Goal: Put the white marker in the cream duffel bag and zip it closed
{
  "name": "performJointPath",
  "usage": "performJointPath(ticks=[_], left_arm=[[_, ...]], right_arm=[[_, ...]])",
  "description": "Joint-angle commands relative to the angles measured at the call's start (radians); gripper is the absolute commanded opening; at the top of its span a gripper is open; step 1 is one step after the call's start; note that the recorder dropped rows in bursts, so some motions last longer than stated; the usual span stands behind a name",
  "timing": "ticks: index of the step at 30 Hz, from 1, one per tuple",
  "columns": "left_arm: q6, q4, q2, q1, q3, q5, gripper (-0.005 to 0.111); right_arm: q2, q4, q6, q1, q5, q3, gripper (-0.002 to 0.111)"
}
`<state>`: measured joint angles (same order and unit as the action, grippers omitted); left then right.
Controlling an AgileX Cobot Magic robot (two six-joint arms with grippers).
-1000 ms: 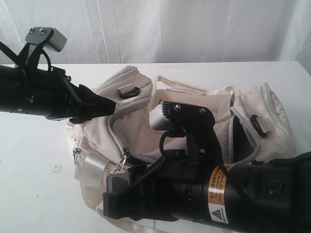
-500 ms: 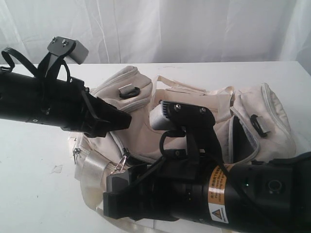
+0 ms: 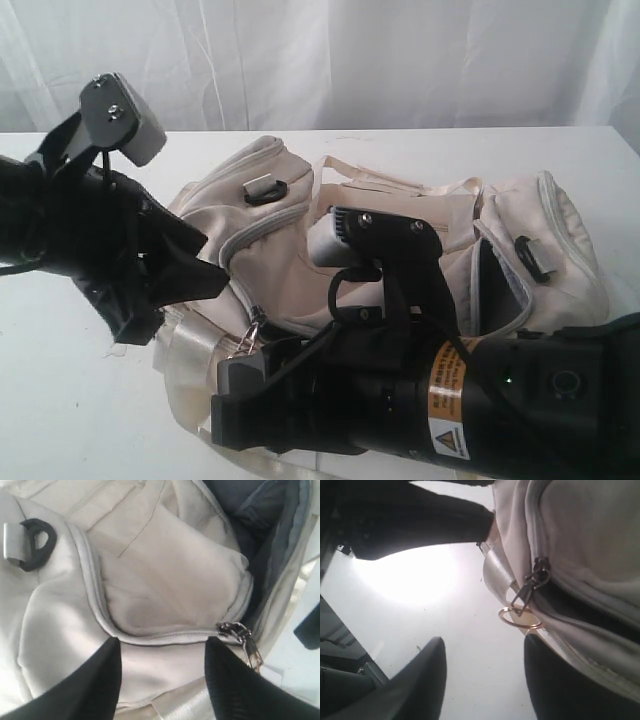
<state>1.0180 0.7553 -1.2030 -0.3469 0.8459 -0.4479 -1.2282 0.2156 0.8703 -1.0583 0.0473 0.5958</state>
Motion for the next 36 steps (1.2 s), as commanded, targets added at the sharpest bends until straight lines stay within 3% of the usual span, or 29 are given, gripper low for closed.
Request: performJointPath(ticks=[1,7,13,20,29,36], left_arm=[[0.251,-0.009,0.063,-0.004,0.006,-0.082,0.055],[0.713,0.036,0.073,-0.004,0.006,-0.175,0.055],[0.97,0.076,0.068,-0.004,0.006,-0.116,0.055],[1.094,0.108,-0.015,-0.007,0.006,-0.059,0.055],[1.094,0.082,-0.105,-0.085,0.006,0.11,0.055],[1.094,0.021,-0.113,-0.085,0.006,0.082,0.052]], right_arm=[[-0.001,0.005,-0.017,-0.006,0.015,-0.009,0.046],[-0.001,0.005,-0.036,-0.006,0.035,-0.009,0.046],[-0.001,0.005,-0.057,-0.006,0.056,-0.009,0.046],[-0.001,0.005,-0.057,-0.009,0.056,-0.011,0.046],[-0.001,0.005,-0.057,-0.009,0.056,-0.011,0.046],[-0.001,0.005,-0.057,-0.009,0.046,-0.014,0.046]])
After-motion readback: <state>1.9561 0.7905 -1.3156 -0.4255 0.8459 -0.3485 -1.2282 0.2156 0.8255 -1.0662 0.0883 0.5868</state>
